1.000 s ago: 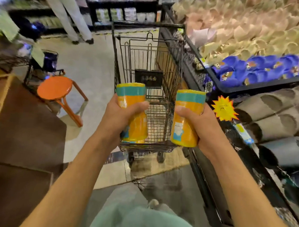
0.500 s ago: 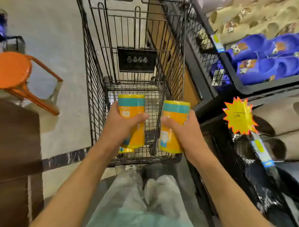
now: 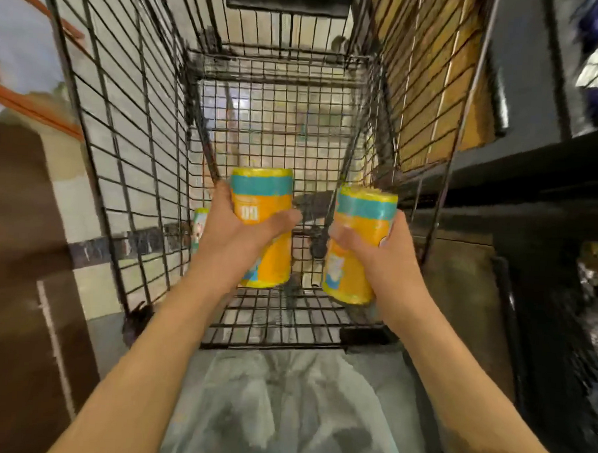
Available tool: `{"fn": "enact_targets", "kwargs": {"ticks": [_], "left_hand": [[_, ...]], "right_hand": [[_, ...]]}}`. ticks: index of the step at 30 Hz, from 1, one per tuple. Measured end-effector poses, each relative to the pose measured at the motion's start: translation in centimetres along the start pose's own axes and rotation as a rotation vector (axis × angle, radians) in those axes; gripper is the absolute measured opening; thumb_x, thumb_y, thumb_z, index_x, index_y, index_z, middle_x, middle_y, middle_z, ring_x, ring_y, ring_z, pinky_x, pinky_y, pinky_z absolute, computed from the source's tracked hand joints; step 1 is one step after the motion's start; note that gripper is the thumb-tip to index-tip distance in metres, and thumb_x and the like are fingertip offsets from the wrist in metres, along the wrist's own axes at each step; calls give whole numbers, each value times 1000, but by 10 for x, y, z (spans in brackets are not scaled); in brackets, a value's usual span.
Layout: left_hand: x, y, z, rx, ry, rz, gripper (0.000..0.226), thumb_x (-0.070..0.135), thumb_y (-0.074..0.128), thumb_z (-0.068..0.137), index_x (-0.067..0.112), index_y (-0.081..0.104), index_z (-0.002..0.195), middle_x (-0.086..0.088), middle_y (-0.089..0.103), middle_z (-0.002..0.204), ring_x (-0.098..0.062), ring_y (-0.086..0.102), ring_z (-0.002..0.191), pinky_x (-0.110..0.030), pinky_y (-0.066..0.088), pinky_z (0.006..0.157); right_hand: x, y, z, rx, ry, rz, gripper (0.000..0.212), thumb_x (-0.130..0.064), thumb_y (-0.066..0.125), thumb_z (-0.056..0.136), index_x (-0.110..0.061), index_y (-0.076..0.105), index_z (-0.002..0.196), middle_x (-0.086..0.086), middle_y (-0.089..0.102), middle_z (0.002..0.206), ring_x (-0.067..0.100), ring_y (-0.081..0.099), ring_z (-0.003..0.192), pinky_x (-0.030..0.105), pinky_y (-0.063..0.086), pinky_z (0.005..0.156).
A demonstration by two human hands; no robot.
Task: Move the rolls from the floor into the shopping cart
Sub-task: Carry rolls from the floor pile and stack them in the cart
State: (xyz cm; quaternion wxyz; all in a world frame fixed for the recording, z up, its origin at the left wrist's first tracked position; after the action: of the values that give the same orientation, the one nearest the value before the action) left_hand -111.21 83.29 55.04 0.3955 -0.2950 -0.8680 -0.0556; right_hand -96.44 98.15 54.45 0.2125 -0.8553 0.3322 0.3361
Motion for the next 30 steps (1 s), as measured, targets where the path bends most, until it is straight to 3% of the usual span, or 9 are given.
{"fn": "enact_targets", "kwargs": {"ticks": [3,5,7,12,14,18,21,25,30], "left_hand": [[-21,14,20,-22,56,45,79,11,86,76,34,36,133,7,64,110,0,69,82,-21,59,69],[-39,21,35,-5,72,132,82,18,90,73,38,36,132,4,63,115,-11,69,90,-33,62,77],[-56,28,51,30,49,300,81,31,92,68,41,36,125,6,64,106,-21,68,89,-45,60,82],[-81,59,83,-38,114,836,85,39,85,74,18,32,136,-13,54,128,-36,59,112,-37,44,81],[-89,68,93,-61,135,986,84,46,79,76,15,29,136,-17,54,127,-38,58,112,-40,47,82],[-100,82,106,-31,224,1351,97,78,61,77,11,31,140,-19,62,123,-38,52,118,-46,41,97],[-103,87,110,-13,284,1526,91,84,54,76,11,45,129,-15,56,126,-34,46,119,-47,36,100],[-109,83,112,-43,308,1598,86,86,51,75,13,52,120,-11,52,126,-32,45,122,-54,31,106],[-101,66,111,-142,223,1582,87,85,38,83,16,46,135,-14,50,138,-35,39,134,-59,26,114]], "right_hand": [[14,-5,16,33,16,-7,47,-19,85,80,-28,54,115,-3,72,103,9,74,87,27,61,69],[18,-8,23,48,18,-2,50,-19,85,80,-25,53,118,-2,72,104,10,74,90,30,63,74],[20,-10,27,44,16,-5,56,-19,84,79,-21,52,124,-1,72,105,10,74,91,32,63,76],[22,-14,31,40,10,-25,55,-17,84,80,-18,52,124,-7,73,96,9,73,88,32,61,78],[23,-15,32,29,11,-32,54,-16,84,80,-19,52,124,-11,72,91,5,73,84,27,60,73],[24,-14,33,-18,28,-33,54,-14,82,81,-17,49,125,-20,72,83,0,72,79,18,57,67],[26,-15,34,-24,35,-66,57,-17,83,80,-18,49,125,-10,70,93,0,71,79,18,58,68],[29,-16,34,-30,43,-76,55,-13,82,82,-16,48,126,-8,66,93,-2,70,76,16,56,65],[29,-17,33,-41,61,-74,58,-15,82,82,-17,47,128,-13,70,87,1,72,81,18,58,67]]}}
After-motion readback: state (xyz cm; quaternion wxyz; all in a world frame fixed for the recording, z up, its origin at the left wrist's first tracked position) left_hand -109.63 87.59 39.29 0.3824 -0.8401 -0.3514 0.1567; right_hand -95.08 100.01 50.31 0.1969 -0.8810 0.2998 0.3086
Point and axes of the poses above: each hand's wrist, its own z-axis towards the middle knuckle, its own y-axis out of the palm, x = y × z, the point moved 6 cm from there along z, towards the middle knuckle
